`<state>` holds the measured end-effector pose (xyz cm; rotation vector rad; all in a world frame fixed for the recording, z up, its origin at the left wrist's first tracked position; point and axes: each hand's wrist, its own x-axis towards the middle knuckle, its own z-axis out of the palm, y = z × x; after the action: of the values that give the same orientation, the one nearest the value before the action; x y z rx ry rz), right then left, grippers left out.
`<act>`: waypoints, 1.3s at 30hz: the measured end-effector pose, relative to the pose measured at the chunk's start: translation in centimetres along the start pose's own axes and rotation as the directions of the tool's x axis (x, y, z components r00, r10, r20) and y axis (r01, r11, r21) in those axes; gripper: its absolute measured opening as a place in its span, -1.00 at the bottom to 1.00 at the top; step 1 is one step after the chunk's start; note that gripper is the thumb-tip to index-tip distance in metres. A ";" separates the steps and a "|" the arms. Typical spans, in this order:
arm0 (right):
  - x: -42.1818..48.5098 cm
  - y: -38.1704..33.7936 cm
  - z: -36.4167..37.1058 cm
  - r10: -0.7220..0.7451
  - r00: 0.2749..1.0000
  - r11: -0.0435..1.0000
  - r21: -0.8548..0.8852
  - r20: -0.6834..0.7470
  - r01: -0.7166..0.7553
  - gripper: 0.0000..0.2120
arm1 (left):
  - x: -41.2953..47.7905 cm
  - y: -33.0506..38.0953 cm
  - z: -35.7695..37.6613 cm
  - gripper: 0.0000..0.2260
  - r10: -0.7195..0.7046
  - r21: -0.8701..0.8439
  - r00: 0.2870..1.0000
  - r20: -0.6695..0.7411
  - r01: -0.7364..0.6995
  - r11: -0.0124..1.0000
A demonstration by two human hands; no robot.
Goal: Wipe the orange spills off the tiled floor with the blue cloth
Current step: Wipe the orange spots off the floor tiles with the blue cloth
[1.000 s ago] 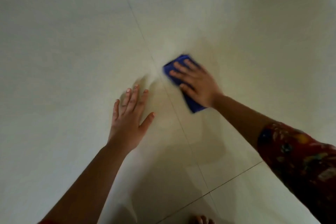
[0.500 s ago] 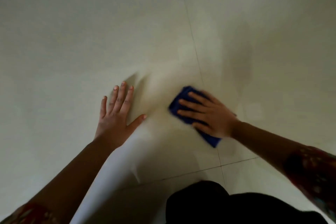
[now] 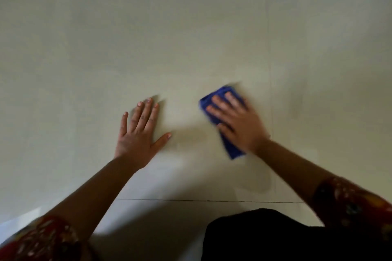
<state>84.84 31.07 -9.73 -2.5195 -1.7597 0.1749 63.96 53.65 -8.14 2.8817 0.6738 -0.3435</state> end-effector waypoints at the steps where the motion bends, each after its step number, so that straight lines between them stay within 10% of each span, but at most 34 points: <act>1: 0.9 2.3 0.0 0.105 0.994 0.994 -0.020 -0.030 -0.106 -0.50 | -0.2 -0.7 -0.1 -0.26 0.020 0.023 1.000 0.011 -0.021 1.000; 6: 11.2 6.2 -1.9 0.462 0.886 0.886 0.030 0.021 -0.463 -0.33 | -0.5 -3.1 -2.0 -0.29 0.187 0.115 0.979 0.077 -0.195 0.974; 10: 15.0 -0.4 -1.9 0.093 0.984 0.994 -0.062 0.150 -0.085 -0.30 | 0.2 -6.8 -4.9 -0.30 0.379 0.170 0.913 0.149 -0.401 0.900; 14: 10.9 0.2 -1.0 -0.340 0.927 0.921 -0.142 0.158 0.362 -0.47 | 0.5 -10.1 -6.0 -0.20 0.311 0.130 0.930 0.197 -0.339 0.932; 20: 17.1 -3.1 -1.0 0.315 0.949 0.949 0.016 -0.003 -0.315 -0.39 | -0.8 -11.5 -2.8 -0.22 0.031 -0.173 0.990 0.135 -0.007 0.985; 27: 8.1 -16.5 1.3 -0.161 0.986 0.987 0.022 0.045 0.160 -0.48 | -1.4 -10.2 -1.0 -0.39 -0.012 -0.294 1.000 -0.010 0.008 0.956; 30: 2.8 -11.9 1.1 0.095 0.995 0.995 0.025 0.011 -0.095 -0.48 | -1.5 -8.9 -1.2 -0.40 0.099 -0.311 0.995 -0.032 -0.104 0.945; 34: 4.4 -9.5 0.5 0.697 0.715 0.717 0.082 -0.059 -0.692 -0.46 | -1.1 -6.0 -0.5 -0.40 0.237 -0.292 0.970 -0.048 -0.240 0.926; 39: 0.5 -17.4 1.6 0.500 0.866 0.862 0.105 -0.022 -0.495 -0.49 | 0.3 -2.9 -0.4 -0.38 0.290 -0.282 0.957 -0.023 -0.285 0.916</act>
<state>68.61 37.47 -9.28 -2.8193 -1.0140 0.2129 62.98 56.43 -8.14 2.6443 0.2596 -0.2138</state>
